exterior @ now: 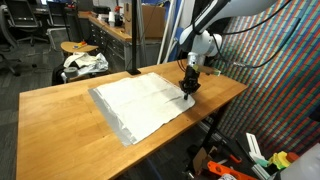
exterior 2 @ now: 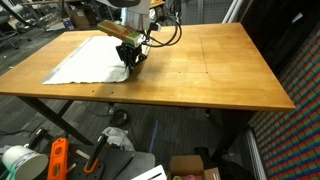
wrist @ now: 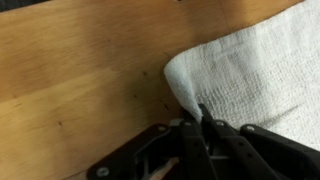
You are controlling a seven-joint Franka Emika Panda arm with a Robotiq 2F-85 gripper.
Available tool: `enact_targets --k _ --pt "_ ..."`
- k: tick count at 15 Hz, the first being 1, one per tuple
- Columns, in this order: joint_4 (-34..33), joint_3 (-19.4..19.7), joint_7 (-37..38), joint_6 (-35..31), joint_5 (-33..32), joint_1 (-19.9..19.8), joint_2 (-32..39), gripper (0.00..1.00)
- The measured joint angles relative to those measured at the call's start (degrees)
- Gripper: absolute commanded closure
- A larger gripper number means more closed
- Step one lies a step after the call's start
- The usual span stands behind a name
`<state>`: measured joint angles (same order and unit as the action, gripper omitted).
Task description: Fold the cloth on the table
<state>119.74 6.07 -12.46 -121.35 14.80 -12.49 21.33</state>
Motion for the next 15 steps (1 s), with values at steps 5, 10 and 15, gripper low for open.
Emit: enact_targets --k 5,10,15 --pt "0.35 -0.38 0.26 0.50 -2.48 1.78 -1.54 0.89" --pt "1.08 -1.20 1.64 0.52 -4.58 4.31 -3.65 0.89" --pt "1.75 -2.80 4.47 0.52 -4.59 6.36 -5.08 0.88"
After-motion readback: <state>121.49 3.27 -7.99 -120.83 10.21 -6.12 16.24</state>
